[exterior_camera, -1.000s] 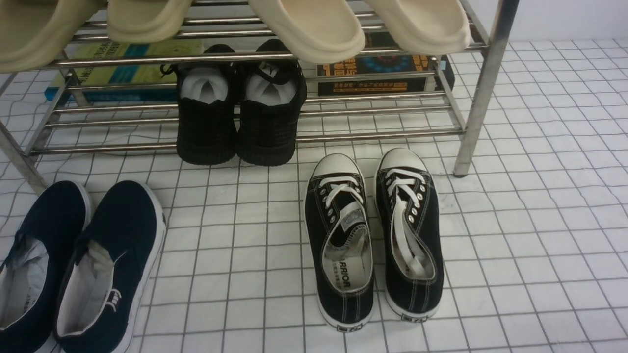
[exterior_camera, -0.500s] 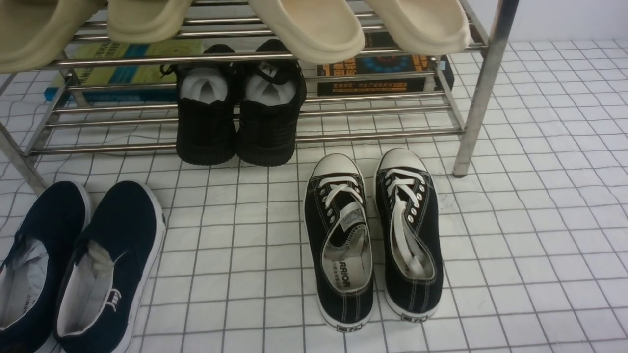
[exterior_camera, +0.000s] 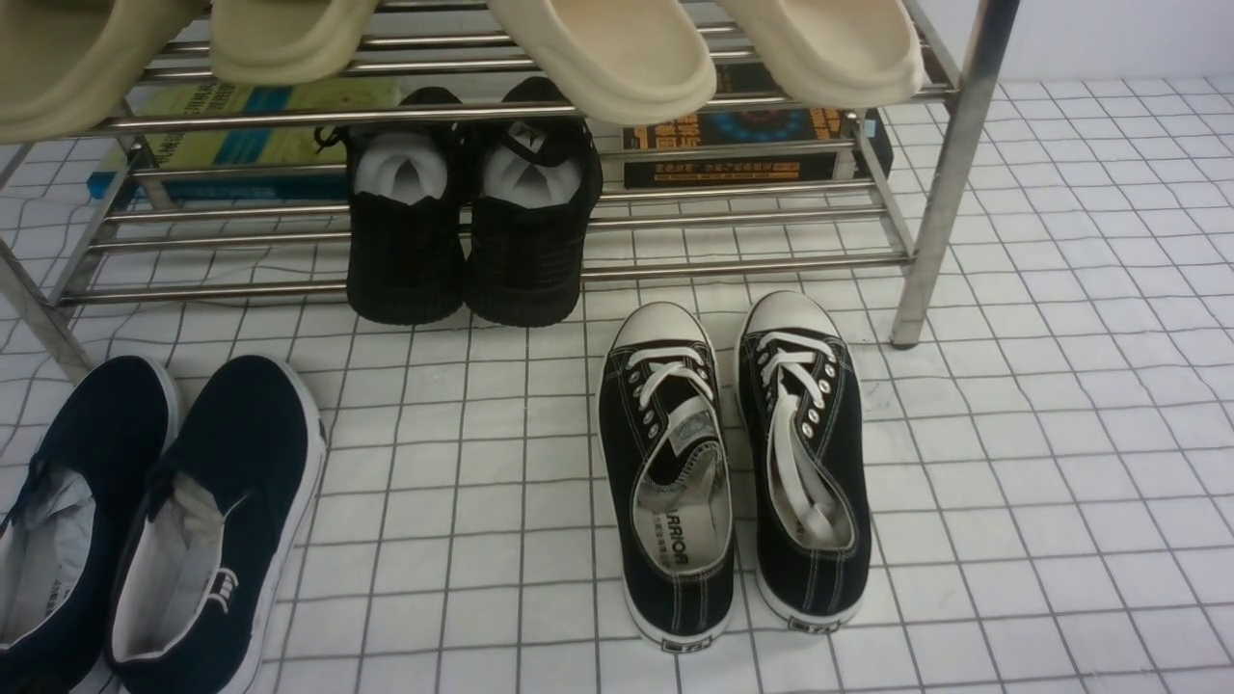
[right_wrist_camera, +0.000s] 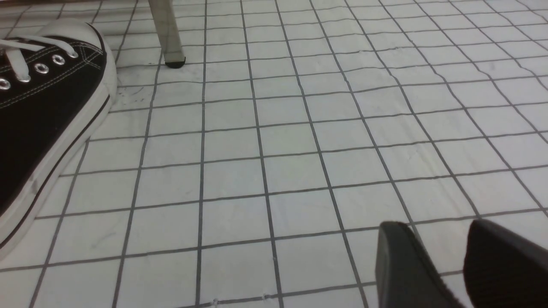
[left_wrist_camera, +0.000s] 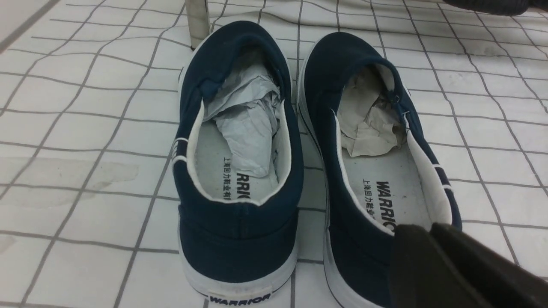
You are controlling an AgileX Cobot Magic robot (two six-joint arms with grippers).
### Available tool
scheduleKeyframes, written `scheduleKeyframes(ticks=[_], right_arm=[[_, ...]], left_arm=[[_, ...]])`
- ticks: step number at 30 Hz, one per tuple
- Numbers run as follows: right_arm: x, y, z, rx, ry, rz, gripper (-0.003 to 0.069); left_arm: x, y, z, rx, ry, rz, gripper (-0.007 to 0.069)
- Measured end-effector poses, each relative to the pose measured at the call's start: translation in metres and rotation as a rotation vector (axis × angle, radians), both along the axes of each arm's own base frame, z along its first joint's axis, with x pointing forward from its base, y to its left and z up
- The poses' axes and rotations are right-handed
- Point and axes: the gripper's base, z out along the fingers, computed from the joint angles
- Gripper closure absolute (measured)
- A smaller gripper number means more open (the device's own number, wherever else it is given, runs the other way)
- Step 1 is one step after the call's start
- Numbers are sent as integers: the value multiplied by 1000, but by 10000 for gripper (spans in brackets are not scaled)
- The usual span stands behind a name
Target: Take the shoes off the shelf with your hand from the white checkered tablecloth.
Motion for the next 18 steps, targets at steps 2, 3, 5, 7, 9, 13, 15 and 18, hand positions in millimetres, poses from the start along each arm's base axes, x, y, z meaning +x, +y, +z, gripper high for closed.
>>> scheduleKeyframes(ticks=[2,3,5,7,9,13,15,18], right_arm=[[0,0,0,0,0,0,420],[0,0,0,0,0,0,420],[0,0,0,0,0,0,420],[0,0,0,0,0,0,420],[0,0,0,0,0,0,420],[0,0,0,0,0,0,420],[0,0,0,0,0,0,420],[0,0,0,0,0,0,420]], left_arm=[[0,0,0,1,0,0,553],[0,0,0,1,0,0,552],[0,0,0,1,0,0,552],[0,0,0,1,0,0,550],[0,0,0,1,0,0,549],[0,0,0,1,0,0,542],[0,0,0,1,0,0,540],[0,0,0,1,0,0,539]])
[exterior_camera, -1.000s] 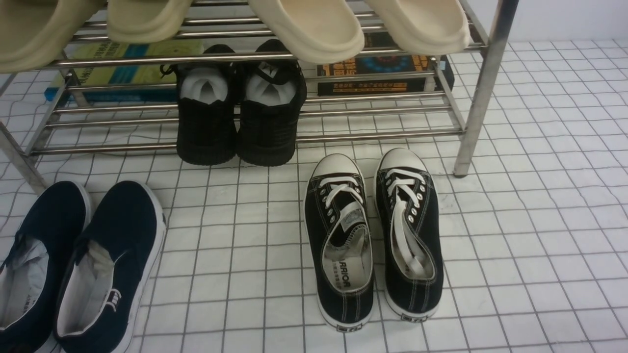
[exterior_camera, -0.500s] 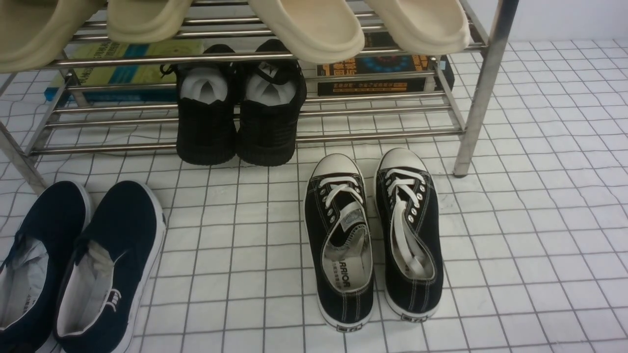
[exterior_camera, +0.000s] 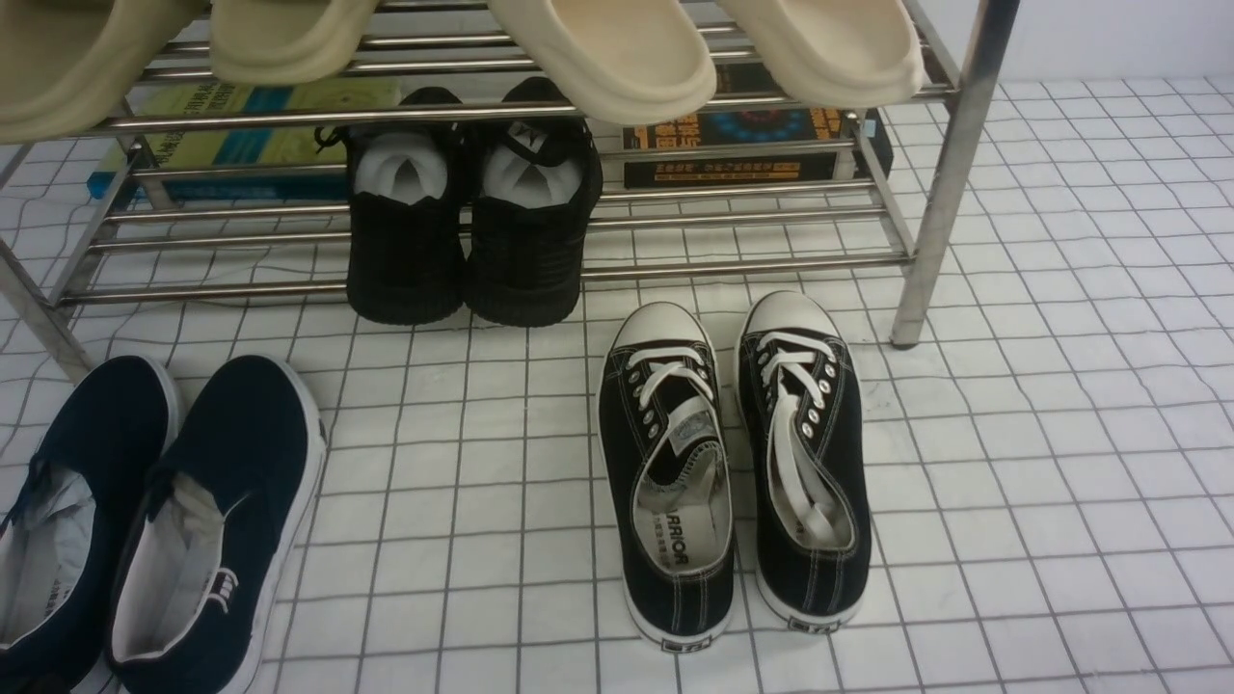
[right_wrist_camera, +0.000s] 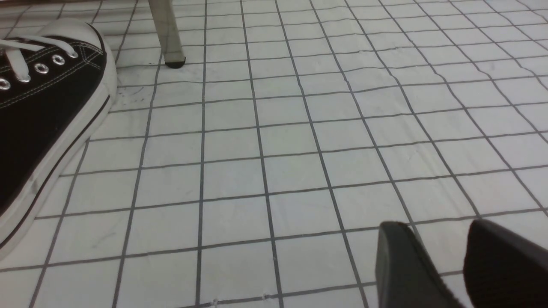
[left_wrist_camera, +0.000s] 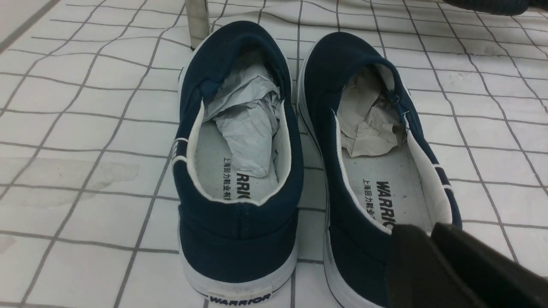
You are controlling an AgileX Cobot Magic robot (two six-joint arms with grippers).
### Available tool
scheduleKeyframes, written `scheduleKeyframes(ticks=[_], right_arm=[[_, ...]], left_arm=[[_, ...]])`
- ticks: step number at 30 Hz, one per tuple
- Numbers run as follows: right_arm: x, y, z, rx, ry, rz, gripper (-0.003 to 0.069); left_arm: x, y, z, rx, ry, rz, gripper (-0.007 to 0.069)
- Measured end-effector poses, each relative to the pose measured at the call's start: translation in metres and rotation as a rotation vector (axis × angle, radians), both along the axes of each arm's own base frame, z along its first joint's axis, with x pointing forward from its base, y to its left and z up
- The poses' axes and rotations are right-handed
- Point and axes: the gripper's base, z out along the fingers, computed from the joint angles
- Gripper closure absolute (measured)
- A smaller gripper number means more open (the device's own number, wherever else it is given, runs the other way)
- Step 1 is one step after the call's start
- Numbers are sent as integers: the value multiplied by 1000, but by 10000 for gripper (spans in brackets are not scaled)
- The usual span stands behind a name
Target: Take the shoes off the shelf with your hand from the white checkered tablecloth.
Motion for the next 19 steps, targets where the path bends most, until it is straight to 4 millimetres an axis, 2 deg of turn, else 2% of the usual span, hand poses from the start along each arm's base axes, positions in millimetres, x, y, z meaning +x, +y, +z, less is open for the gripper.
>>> scheduleKeyframes(ticks=[19], right_arm=[[0,0,0,0,0,0,420]], left_arm=[[0,0,0,0,0,0,521]])
